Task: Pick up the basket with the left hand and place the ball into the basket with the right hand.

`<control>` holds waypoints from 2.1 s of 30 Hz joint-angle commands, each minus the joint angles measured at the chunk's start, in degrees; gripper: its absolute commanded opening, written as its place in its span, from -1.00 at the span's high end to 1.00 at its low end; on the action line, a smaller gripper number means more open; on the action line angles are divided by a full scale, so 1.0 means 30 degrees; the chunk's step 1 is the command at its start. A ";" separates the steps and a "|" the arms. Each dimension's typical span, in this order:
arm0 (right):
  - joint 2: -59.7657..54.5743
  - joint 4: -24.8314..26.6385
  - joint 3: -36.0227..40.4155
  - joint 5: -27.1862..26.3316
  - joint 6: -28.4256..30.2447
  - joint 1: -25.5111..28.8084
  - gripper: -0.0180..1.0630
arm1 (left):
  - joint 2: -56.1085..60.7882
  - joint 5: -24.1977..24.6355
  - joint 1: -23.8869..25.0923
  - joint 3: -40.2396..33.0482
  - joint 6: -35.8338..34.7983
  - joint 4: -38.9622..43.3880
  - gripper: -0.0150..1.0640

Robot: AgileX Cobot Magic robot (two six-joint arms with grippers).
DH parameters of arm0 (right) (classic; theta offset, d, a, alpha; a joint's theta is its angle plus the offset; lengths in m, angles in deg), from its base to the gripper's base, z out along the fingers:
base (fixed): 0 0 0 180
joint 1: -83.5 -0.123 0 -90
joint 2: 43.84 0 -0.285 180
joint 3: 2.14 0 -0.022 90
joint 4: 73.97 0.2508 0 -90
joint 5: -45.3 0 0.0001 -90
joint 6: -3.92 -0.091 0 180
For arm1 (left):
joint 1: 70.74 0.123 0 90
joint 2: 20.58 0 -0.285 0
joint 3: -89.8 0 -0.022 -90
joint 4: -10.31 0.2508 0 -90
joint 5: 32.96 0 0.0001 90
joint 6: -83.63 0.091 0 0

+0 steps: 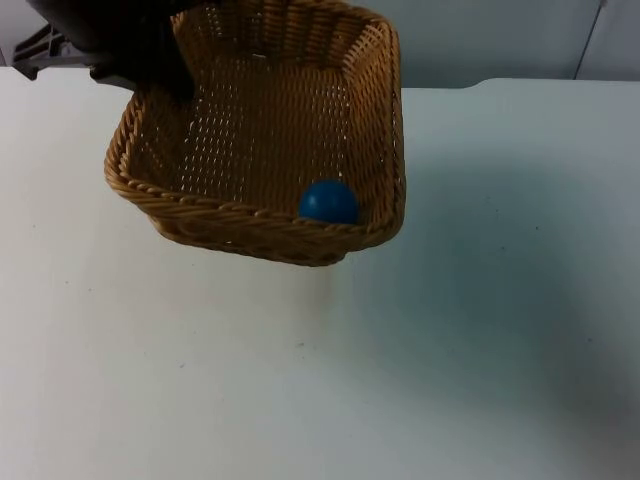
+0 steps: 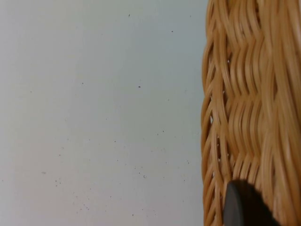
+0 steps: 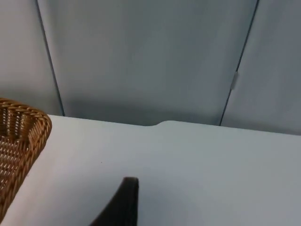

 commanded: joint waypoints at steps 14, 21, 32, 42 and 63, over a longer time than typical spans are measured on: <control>0.0390 -0.1910 0.0069 0.0202 -0.1359 0.0091 -0.94 | -0.2192 -0.1515 -0.0427 0.0006 0.0295 -0.1181 0.98; 0.0112 -0.3869 0.0069 0.0489 -0.2956 0.0091 -0.94 | -0.4356 -0.2340 -0.0553 0.0006 0.2045 -0.4487 0.98; -0.0043 -0.4208 0.0069 0.0360 -0.3041 0.0091 -0.94 | -0.4700 -0.3117 -0.0553 0.0006 0.2045 -0.5926 0.98; -0.0043 -0.4205 0.0069 0.0264 -0.3006 0.0091 -0.94 | -0.4715 -0.3238 -0.0553 0.0006 0.0125 -0.4084 0.93; -0.0043 -0.4127 0.0069 -0.0533 -0.3085 0.0091 -0.94 | -0.3842 -0.1559 -0.1750 0.0006 -0.2804 0.2519 -0.98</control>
